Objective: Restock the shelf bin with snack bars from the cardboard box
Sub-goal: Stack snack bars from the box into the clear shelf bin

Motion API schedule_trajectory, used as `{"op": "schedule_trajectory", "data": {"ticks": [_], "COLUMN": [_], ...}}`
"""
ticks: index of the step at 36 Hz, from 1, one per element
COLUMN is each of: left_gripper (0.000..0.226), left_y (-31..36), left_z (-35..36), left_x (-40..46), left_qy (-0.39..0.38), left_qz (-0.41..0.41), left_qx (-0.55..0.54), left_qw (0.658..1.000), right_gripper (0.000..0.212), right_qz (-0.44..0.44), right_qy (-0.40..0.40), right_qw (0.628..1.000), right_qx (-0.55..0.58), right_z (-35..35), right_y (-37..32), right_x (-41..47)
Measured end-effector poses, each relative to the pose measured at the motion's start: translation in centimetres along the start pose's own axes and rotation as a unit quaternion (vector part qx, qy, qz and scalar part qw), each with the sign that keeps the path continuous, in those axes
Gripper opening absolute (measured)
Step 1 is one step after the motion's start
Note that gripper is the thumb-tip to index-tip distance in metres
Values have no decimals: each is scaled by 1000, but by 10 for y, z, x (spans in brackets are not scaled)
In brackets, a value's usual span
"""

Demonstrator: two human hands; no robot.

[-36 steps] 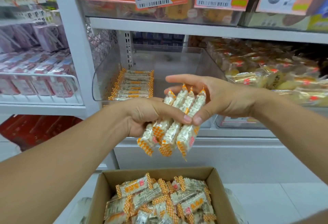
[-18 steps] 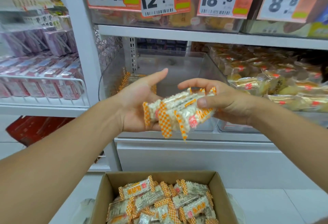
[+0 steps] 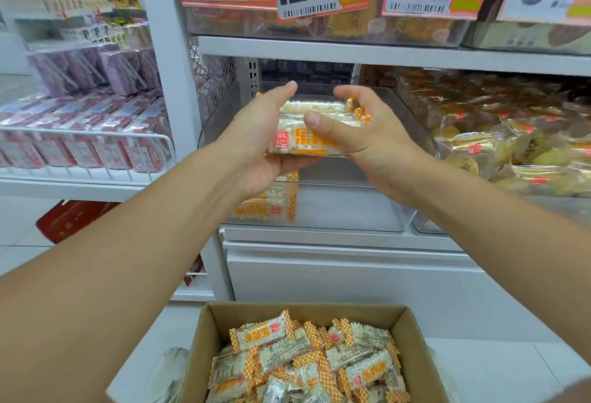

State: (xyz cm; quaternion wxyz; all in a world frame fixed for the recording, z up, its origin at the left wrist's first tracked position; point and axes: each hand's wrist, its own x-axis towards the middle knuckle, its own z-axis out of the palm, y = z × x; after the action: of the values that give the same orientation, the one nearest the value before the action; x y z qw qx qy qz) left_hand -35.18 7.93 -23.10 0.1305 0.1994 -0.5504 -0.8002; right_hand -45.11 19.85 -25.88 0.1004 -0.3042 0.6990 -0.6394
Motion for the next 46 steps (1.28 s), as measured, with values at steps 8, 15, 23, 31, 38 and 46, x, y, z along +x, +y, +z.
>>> {"op": "schedule_trajectory", "data": {"ticks": [8,15,23,31,38,46], "left_gripper": [30,24,45,69,61,42], "left_y": [-4,-17,-21,-8,-36,-37], "left_z": [-23,-25,-17,-26,-75,-78], "left_x": [20,29,35,43,65,74], "left_qy": [43,74,44,62,-29,-83], "left_qz": [30,110,114,101,84,6], "left_qx": [85,128,170,345,695,756], "left_qw": [995,983,978,931,713,649], "right_gripper": [86,83,82,66,84,92], "right_qz": [-11,-99,-169,-40,72,73], "right_qy": [-124,-138,-184,-145,-144,-204], "right_qw": [990,946,893,917,818,754], "right_qx": [-71,-277,-374,-369,-552,-620], "right_z": [-4,-10,-13,-45,-34,-16], "right_y": [0,3,-4,13,41,94], "right_x": [8,20,24,58,127,182]}}
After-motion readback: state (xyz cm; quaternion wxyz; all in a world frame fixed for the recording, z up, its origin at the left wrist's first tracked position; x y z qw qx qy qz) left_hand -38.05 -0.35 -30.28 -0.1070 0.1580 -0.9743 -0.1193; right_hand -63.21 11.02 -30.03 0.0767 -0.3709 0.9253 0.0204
